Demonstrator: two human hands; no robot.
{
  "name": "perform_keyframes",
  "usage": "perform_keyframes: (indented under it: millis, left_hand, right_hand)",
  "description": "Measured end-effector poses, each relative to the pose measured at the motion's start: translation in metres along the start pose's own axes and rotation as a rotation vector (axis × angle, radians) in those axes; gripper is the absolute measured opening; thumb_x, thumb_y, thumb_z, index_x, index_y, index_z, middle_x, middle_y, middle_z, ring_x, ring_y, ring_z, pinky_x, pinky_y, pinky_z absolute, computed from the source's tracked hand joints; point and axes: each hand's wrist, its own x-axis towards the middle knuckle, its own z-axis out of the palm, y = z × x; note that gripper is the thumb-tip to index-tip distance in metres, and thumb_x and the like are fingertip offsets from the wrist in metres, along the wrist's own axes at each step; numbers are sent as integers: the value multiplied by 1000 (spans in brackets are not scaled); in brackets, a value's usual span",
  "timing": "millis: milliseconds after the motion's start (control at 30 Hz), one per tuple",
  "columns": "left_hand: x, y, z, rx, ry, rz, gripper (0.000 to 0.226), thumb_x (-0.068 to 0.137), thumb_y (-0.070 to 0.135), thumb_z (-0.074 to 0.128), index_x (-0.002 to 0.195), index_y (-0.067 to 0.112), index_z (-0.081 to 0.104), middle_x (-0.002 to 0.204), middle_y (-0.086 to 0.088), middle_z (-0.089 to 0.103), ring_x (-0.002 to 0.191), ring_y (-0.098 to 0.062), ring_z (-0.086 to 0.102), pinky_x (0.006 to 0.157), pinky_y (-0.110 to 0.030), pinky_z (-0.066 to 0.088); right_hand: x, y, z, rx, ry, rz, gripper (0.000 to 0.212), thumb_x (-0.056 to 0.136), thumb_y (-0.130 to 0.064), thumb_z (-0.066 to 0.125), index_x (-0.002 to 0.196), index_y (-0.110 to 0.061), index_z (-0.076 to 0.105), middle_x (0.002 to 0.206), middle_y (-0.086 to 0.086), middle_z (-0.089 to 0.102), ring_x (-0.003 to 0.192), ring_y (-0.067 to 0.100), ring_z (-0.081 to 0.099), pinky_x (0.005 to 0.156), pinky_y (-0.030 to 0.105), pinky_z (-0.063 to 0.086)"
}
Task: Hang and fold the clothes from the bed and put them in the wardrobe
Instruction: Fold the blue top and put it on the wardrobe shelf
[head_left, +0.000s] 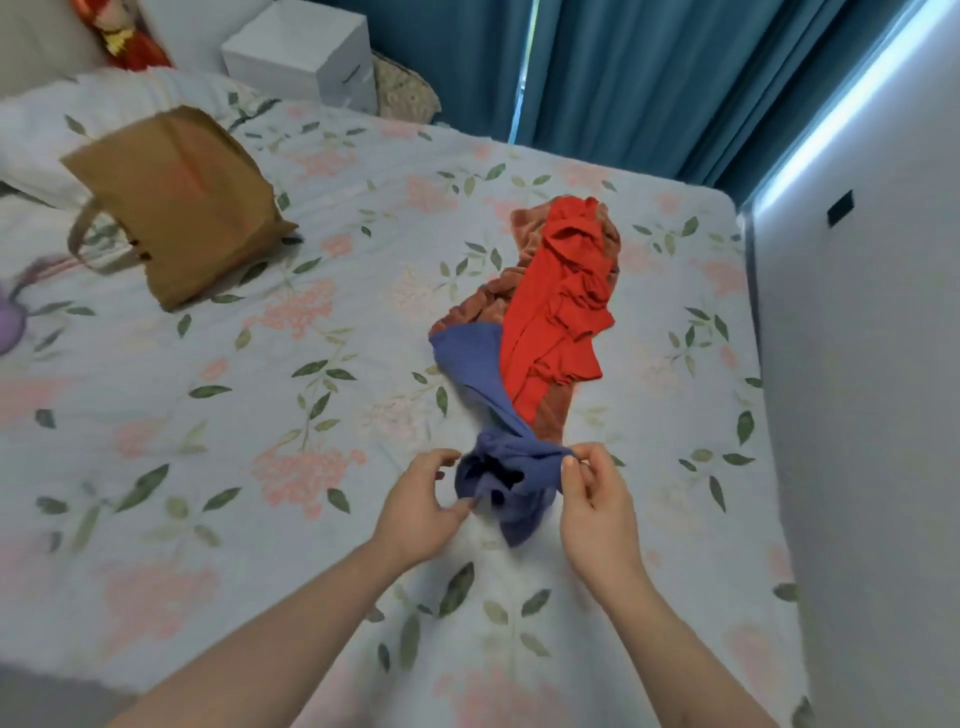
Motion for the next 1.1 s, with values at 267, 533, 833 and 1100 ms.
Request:
perform_keyframes:
  millis: [267, 533, 833, 1100]
  left_hand:
    - [-176, 65, -23, -55, -307, 0, 33, 84, 41, 69, 116, 33, 64, 118, 16, 65, 110, -5, 59, 100, -31, 47]
    - [-266, 93, -42, -251, -592, -87, 7, 95, 21, 68, 90, 16, 66, 71, 3, 60, 62, -7, 52, 63, -26, 45]
    - [-286, 166, -118, -350, -309, 90, 16, 101, 30, 57, 99, 18, 68, 90, 0, 74, 81, -13, 70, 70, -25, 54]
    - [-307, 222, -138, -503, -364, 185, 18, 102, 15, 57, 119, 13, 51, 102, -33, 64, 85, -39, 70, 66, -35, 57]
  right_hand:
    - [-152, -117, -70, 109, -74, 110, 19, 107, -28, 47, 92, -27, 59, 87, 10, 72, 89, 35, 69, 90, 61, 53]
    - [-249, -145, -129, 214, -5, 114, 21, 108, -20, 46, 96, -7, 57, 87, 13, 73, 83, 27, 72, 77, 37, 60]
    - [-307, -106, -160, 23, 256, 319, 8, 101, -19, 59, 97, -26, 61, 99, -8, 69, 97, 19, 70, 82, 38, 59]
    - [-339, -156, -107, -37, -379, 223, 58, 76, -33, 85, 123, -48, 53, 114, -35, 62, 108, -6, 62, 92, 24, 56]
